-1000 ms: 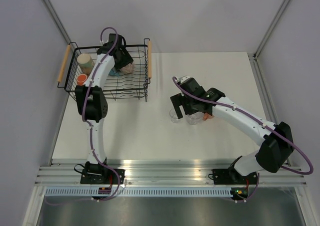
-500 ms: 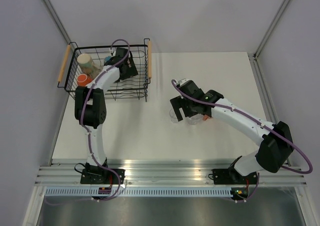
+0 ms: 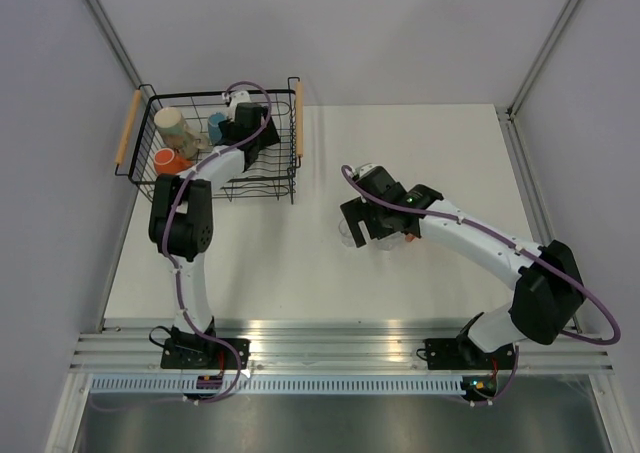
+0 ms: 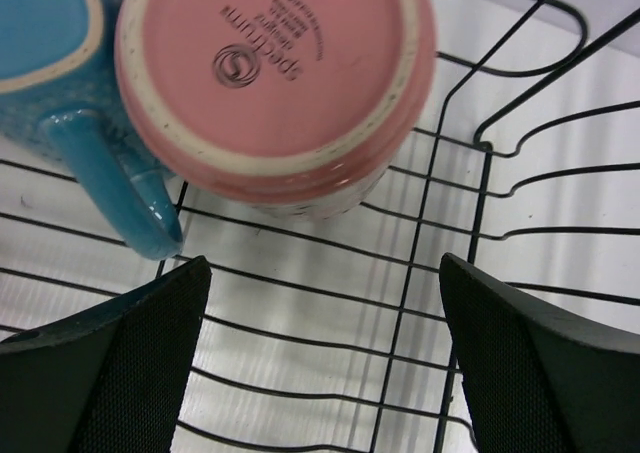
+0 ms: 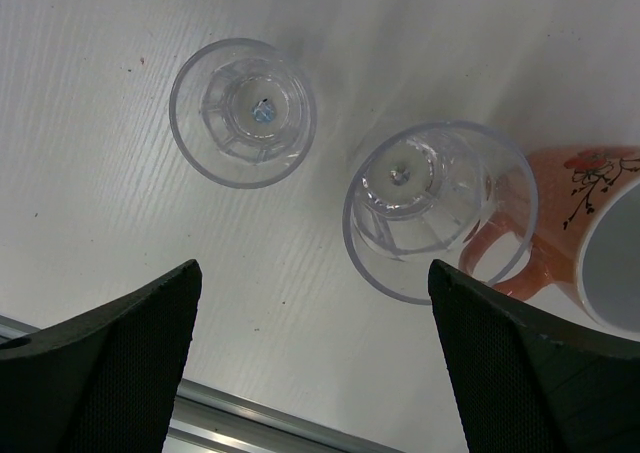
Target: Unload the cups from the dish rack
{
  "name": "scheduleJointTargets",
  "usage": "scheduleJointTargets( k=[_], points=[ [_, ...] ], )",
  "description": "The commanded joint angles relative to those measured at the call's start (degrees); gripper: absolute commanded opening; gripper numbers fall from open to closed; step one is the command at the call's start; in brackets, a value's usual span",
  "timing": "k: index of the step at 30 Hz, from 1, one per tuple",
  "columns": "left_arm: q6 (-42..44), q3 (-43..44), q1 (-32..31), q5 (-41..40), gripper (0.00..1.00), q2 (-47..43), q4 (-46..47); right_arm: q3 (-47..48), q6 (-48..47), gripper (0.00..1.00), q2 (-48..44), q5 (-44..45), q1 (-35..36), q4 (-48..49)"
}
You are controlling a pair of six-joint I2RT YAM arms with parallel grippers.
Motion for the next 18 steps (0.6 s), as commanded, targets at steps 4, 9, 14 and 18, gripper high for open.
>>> scheduleJointTargets(
  k=[4, 9, 14, 18],
  points=[
    [5.9, 6.9, -1.4, -7.9, 0.98, 5.8, 4.9, -0.5, 0.8, 0.98, 2.0, 0.3, 0.3, 1.4],
    [7.6, 11.3, -1.4, -10.9, 0.98, 9.0, 5.9, -1.8, 1.0, 0.98, 2.7, 0.9, 0.3, 2.0],
    [6.5, 12.8, -1.4, -15.9, 0.98, 10.2, 3.6, -2.1, 1.6, 0.98, 4.4, 0.8, 0.3, 2.2],
    [7.9, 13.6, -0.9, -17.0, 0.99, 11.4, 4.8, -1.5, 1.7, 0.98, 5.3, 0.2, 0.3, 2.3]
  ],
)
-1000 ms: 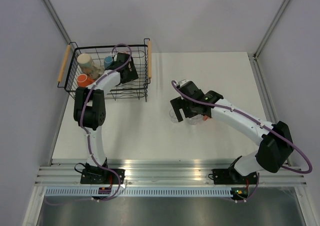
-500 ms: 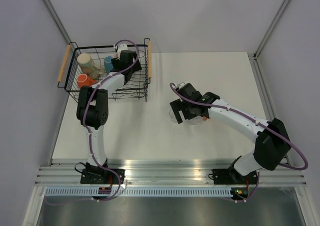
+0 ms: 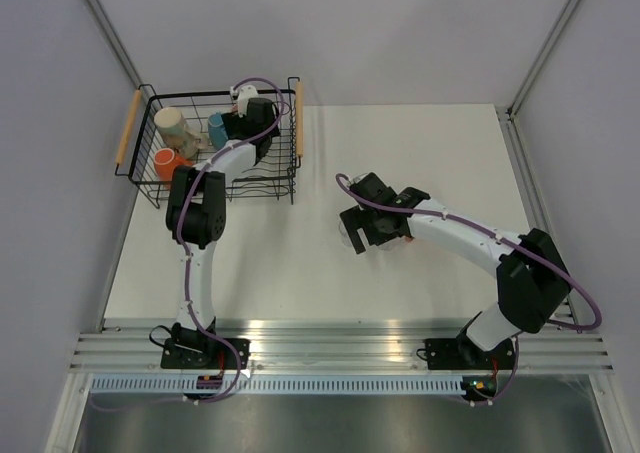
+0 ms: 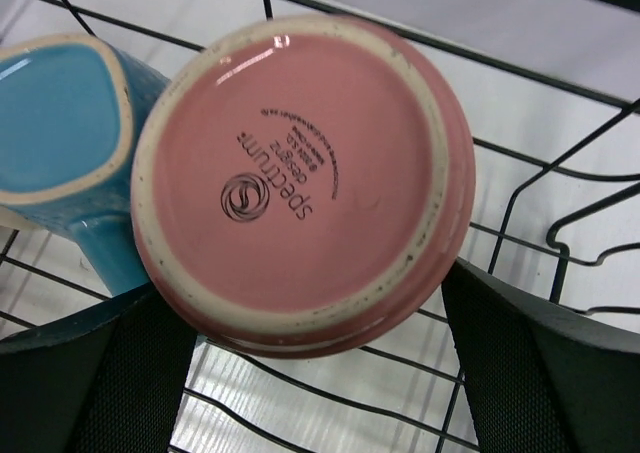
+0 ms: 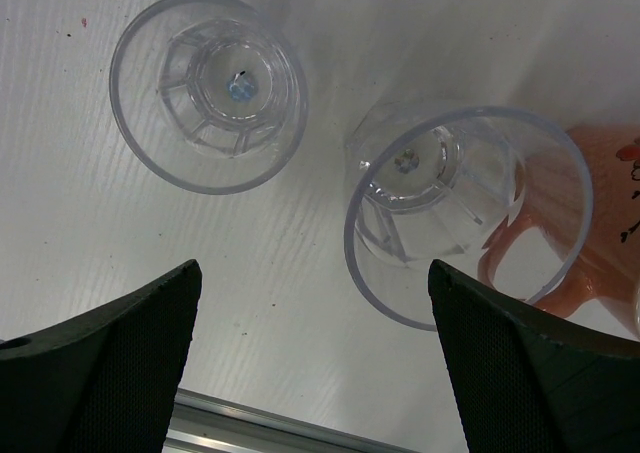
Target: Unload the cups from the dish rack
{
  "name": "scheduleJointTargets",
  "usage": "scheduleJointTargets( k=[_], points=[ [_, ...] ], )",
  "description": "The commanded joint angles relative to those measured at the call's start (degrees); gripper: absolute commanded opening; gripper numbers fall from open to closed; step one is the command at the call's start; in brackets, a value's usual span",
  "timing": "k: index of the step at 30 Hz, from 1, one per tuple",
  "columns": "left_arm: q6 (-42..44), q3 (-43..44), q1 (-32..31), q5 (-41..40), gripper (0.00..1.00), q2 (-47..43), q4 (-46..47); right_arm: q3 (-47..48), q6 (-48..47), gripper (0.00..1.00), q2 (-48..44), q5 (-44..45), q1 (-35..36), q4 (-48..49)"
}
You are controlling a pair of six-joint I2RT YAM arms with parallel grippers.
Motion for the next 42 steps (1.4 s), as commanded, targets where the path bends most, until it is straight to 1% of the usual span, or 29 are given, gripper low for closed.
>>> scheduleJointTargets(
  k=[1, 4, 6, 13, 15, 19, 20, 24, 28, 30, 33, 34, 36, 37, 39, 40, 42],
  points=[
    [2.8, 3.0, 0.6, -2.4, 0.99, 1.3, 2.9, 0.3, 1.0, 0.98, 0.7, -0.1, 0.4, 1.7],
    [3.1, 3.1, 1.4, 1.6, 1.0, 2.4, 6.0, 0.0, 1.0, 0.98, 1.2, -0.2, 0.3, 1.6],
    [3.6, 4.5, 1.7, 1.8, 1.0, 4.2, 6.7, -0.1, 1.2, 0.98, 1.1, -0.2, 0.3, 1.7],
    [2.9, 17.3, 2.5, 3.9, 1.0, 11.1, -2.1, -0.8, 1.6, 0.98, 1.1, 0.1, 0.3, 1.5],
    [3.0, 19.5, 2.7, 4.9, 1.0, 12.1, -1.2, -0.7, 1.7, 0.98, 1.4, 0.2, 0.3, 1.4],
    [3.7, 20.0, 3.1, 7.0, 1.0, 13.0, -0.1, -0.6, 1.8, 0.98, 1.6, 0.3, 0.3, 1.4],
    [4.0, 19.9, 3.4, 8.0, 1.0, 13.0, 2.5, -0.6, 1.7, 0.98, 1.7, 0.5, 0.3, 1.4],
    [6.9, 20.0, 3.5, 12.5, 1.0, 13.3, 4.2, -0.7, 1.9, 0.98, 1.8, 0.5, 0.3, 1.1],
    [9.2, 19.5, 3.5, 13.4, 1.0, 12.9, 4.0, -0.7, 1.8, 0.98, 1.3, 0.8, 0.3, 1.0],
    [10.0, 18.4, 3.5, 13.4, 0.98, 11.9, 3.7, -0.7, 1.7, 0.98, 1.3, 0.8, 0.3, 1.1],
    [11.3, 14.1, 3.5, 14.7, 0.9, 8.8, 5.7, -0.7, 1.5, 0.98, 1.2, 0.6, 0.4, 1.1],
    [11.7, 11.6, 3.5, 15.3, 0.77, 8.1, 6.9, -0.7, 1.4, 0.98, 1.2, 0.4, 0.3, 1.3],
    [12.7, 9.6, 3.5, 17.9, 0.59, 6.1, 9.1, -0.8, 1.3, 0.98, 1.0, 0.0, 0.3, 1.4],
    [12.7, 8.4, 3.5, 18.4, 0.43, 5.6, 9.5, -0.9, 1.3, 0.98, 0.7, -0.2, 0.3, 1.4],
    [12.5, 8.1, 3.5, 18.6, 0.23, 5.4, 10.0, -1.3, 1.3, 0.98, 0.1, -0.1, 0.4, 1.5],
    [12.3, 8.1, 3.5, 18.6, 0.1, 5.4, 9.9, -1.7, 1.3, 0.98, -0.1, -0.1, 0.3, 1.5],
    [12.1, 8.0, 3.5, 19.4, 0.03, 4.9, 9.2, -2.1, 1.3, 0.98, -0.9, 0.0, 0.3, 1.6]
  ],
)
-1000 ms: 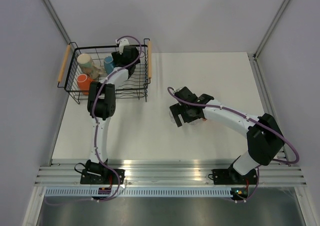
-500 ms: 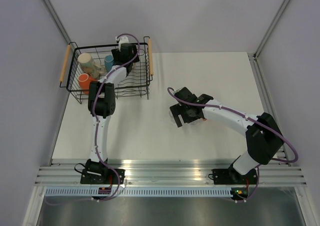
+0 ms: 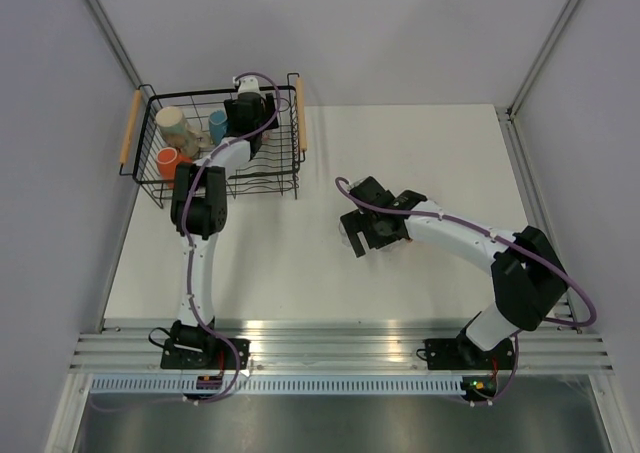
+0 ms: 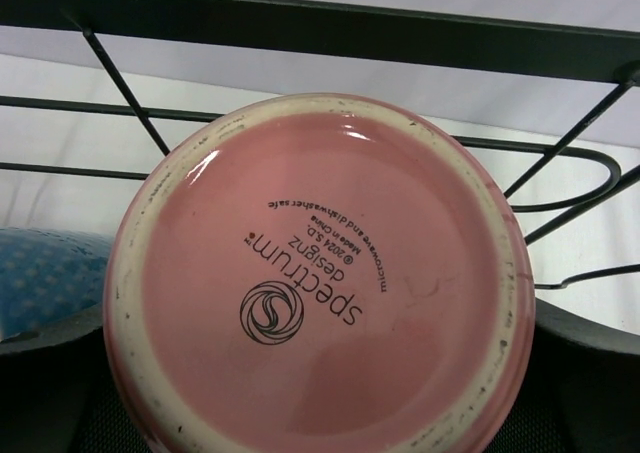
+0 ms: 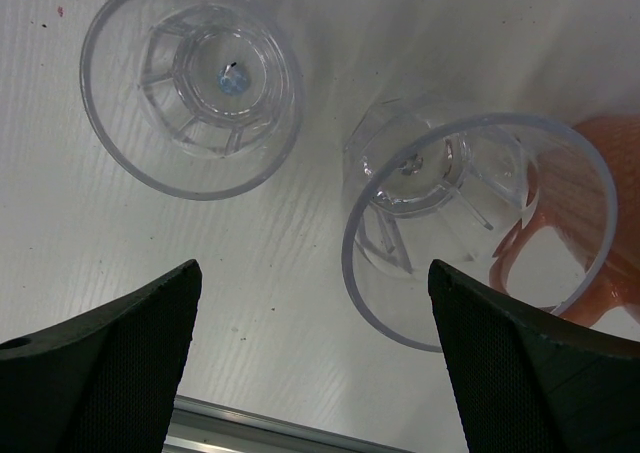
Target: Unload the cups from the dish rack
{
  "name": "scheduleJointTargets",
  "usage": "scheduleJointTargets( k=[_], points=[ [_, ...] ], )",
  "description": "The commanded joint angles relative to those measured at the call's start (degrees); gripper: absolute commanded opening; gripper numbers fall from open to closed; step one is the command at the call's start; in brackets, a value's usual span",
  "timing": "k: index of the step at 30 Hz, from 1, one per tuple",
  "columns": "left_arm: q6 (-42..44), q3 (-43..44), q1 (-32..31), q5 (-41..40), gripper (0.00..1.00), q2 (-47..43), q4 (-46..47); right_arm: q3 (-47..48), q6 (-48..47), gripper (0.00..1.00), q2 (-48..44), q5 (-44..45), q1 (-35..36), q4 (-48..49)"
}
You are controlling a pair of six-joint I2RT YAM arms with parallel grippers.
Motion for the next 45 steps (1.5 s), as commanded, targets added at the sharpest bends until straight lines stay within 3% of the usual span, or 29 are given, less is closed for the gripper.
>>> scheduleJointTargets(
  k=[1, 7, 14, 19, 24, 28, 35, 41, 45],
  points=[
    [2.4, -1.2, -0.2, 5.1, 0.02, -4.2, 0.0, -1.1, 0.3, 0.98, -2.6, 0.0, 0.3, 0.6],
    [0.2, -6.6, -0.7, 7.8, 0.02, -12.7, 0.9, -1.3, 0.1, 0.98, -3.5, 0.0, 0.3, 0.7],
    [4.0, -6.6, -2.9, 3.8, 0.02, -21.6, -2.4, -2.0, 0.1, 0.98, -4.8, -0.9, 0.4, 2.3],
    [2.3, -6.1, -4.5, 2.5, 0.02, -27.5, -6.2, -1.8, 0.1, 0.98, -6.5, -1.4, 0.4, 3.7],
    [-7.4, -8.0, -4.5, 4.6, 0.02, -37.1, -12.1, -3.6, -0.8, 0.98, -14.1, -4.7, 0.3, 10.1],
    [-19.8, -14.1, -4.5, 12.7, 0.02, -46.8, -12.4, -5.4, -1.9, 0.98, -20.3, -13.2, 0.4, 18.5],
    [-40.1, -36.3, -6.9, 23.0, 0.02, -65.5, -6.5, -12.4, 1.5, 0.98, -30.8, -29.3, 0.3, 32.9],
    [-57.2, -55.5, -8.5, 27.7, 0.02, -80.0, 2.1, -23.6, 10.9, 0.98, -36.9, -31.4, 0.3, 54.4],
    [-65.0, -64.5, -9.6, 28.9, 0.02, -85.6, 5.3, -27.9, 17.4, 0.98, -34.2, -34.8, 0.5, 68.3]
  ],
)
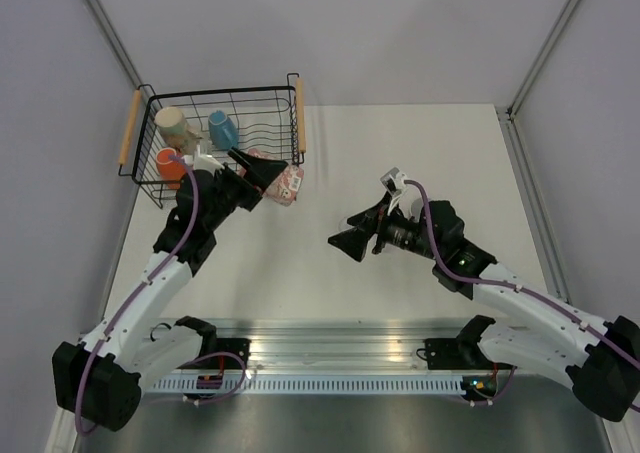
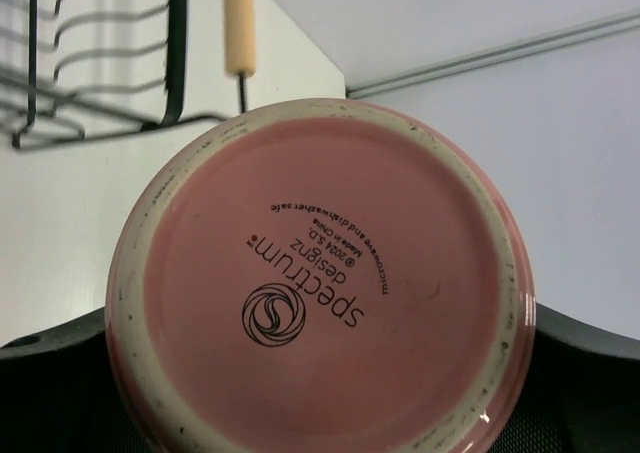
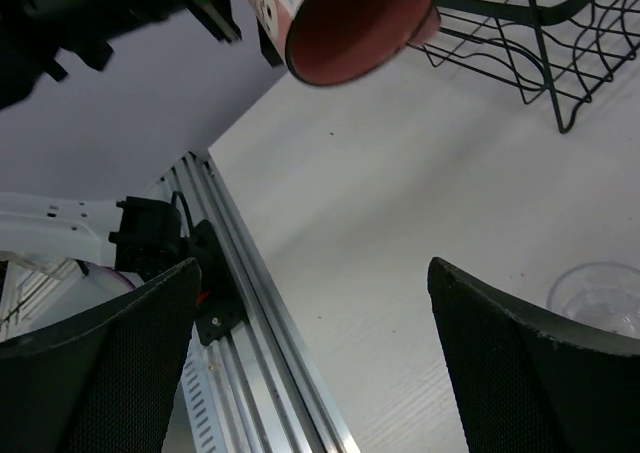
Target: Unload the cups from the dish rack
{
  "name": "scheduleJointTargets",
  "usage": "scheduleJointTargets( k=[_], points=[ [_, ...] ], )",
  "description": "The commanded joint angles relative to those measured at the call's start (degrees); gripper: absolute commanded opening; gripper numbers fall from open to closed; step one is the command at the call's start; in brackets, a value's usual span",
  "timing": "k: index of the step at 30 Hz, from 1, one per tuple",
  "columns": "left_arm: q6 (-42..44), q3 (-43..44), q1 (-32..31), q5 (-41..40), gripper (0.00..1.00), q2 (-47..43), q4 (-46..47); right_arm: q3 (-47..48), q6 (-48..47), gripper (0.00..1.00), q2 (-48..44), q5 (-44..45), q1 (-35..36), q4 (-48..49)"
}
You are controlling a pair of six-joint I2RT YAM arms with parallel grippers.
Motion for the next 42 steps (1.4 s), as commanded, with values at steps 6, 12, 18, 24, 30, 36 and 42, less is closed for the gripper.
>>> scheduleJointTargets(
  k=[6, 12, 18, 24, 30, 36, 42],
  points=[
    [-19.6, -12.5, -2.2, 2.9, 0.02, -9.3, 15.9, -0.7, 9.5, 0.98, 9.9, -3.5, 4.5, 27.4],
    [-22.7, -16.3, -5.3, 0.7, 0.02, -10.3, 16.7, 2.7, 10.1, 0.98, 17.0, -2.5, 7.7, 31.6],
    [-26.2, -20.0, -8.9, 0.3, 0.02, -9.0, 19.6, 6.2, 11.1, 0.88, 23.9, -1.6, 9.0, 34.7],
    [-27.1, -21.1, -11.9, -0.5, 0.02, -10.2, 17.8, 7.7, 11.6, 0.48, 29.3, -0.8, 9.0, 38.1],
    [-27.4, -21.2, -12.5, 0.0, 0.02, -11.1, 17.6, 8.7, 11.1, 0.01, 30.8, 0.4, 9.6, 37.5],
    [-23.9, -20.7, -12.6, 0.6, 0.6, -12.6, 18.1, 7.9, 10.1, 0.01, 27.9, 1.4, 9.7, 36.6],
    [-19.6, -20.3, -12.7, -3.4, 1.0, -18.2, 13.1, 6.9, 6.1, 0.01, 21.7, 5.0, 9.7, 30.5]
  ],
)
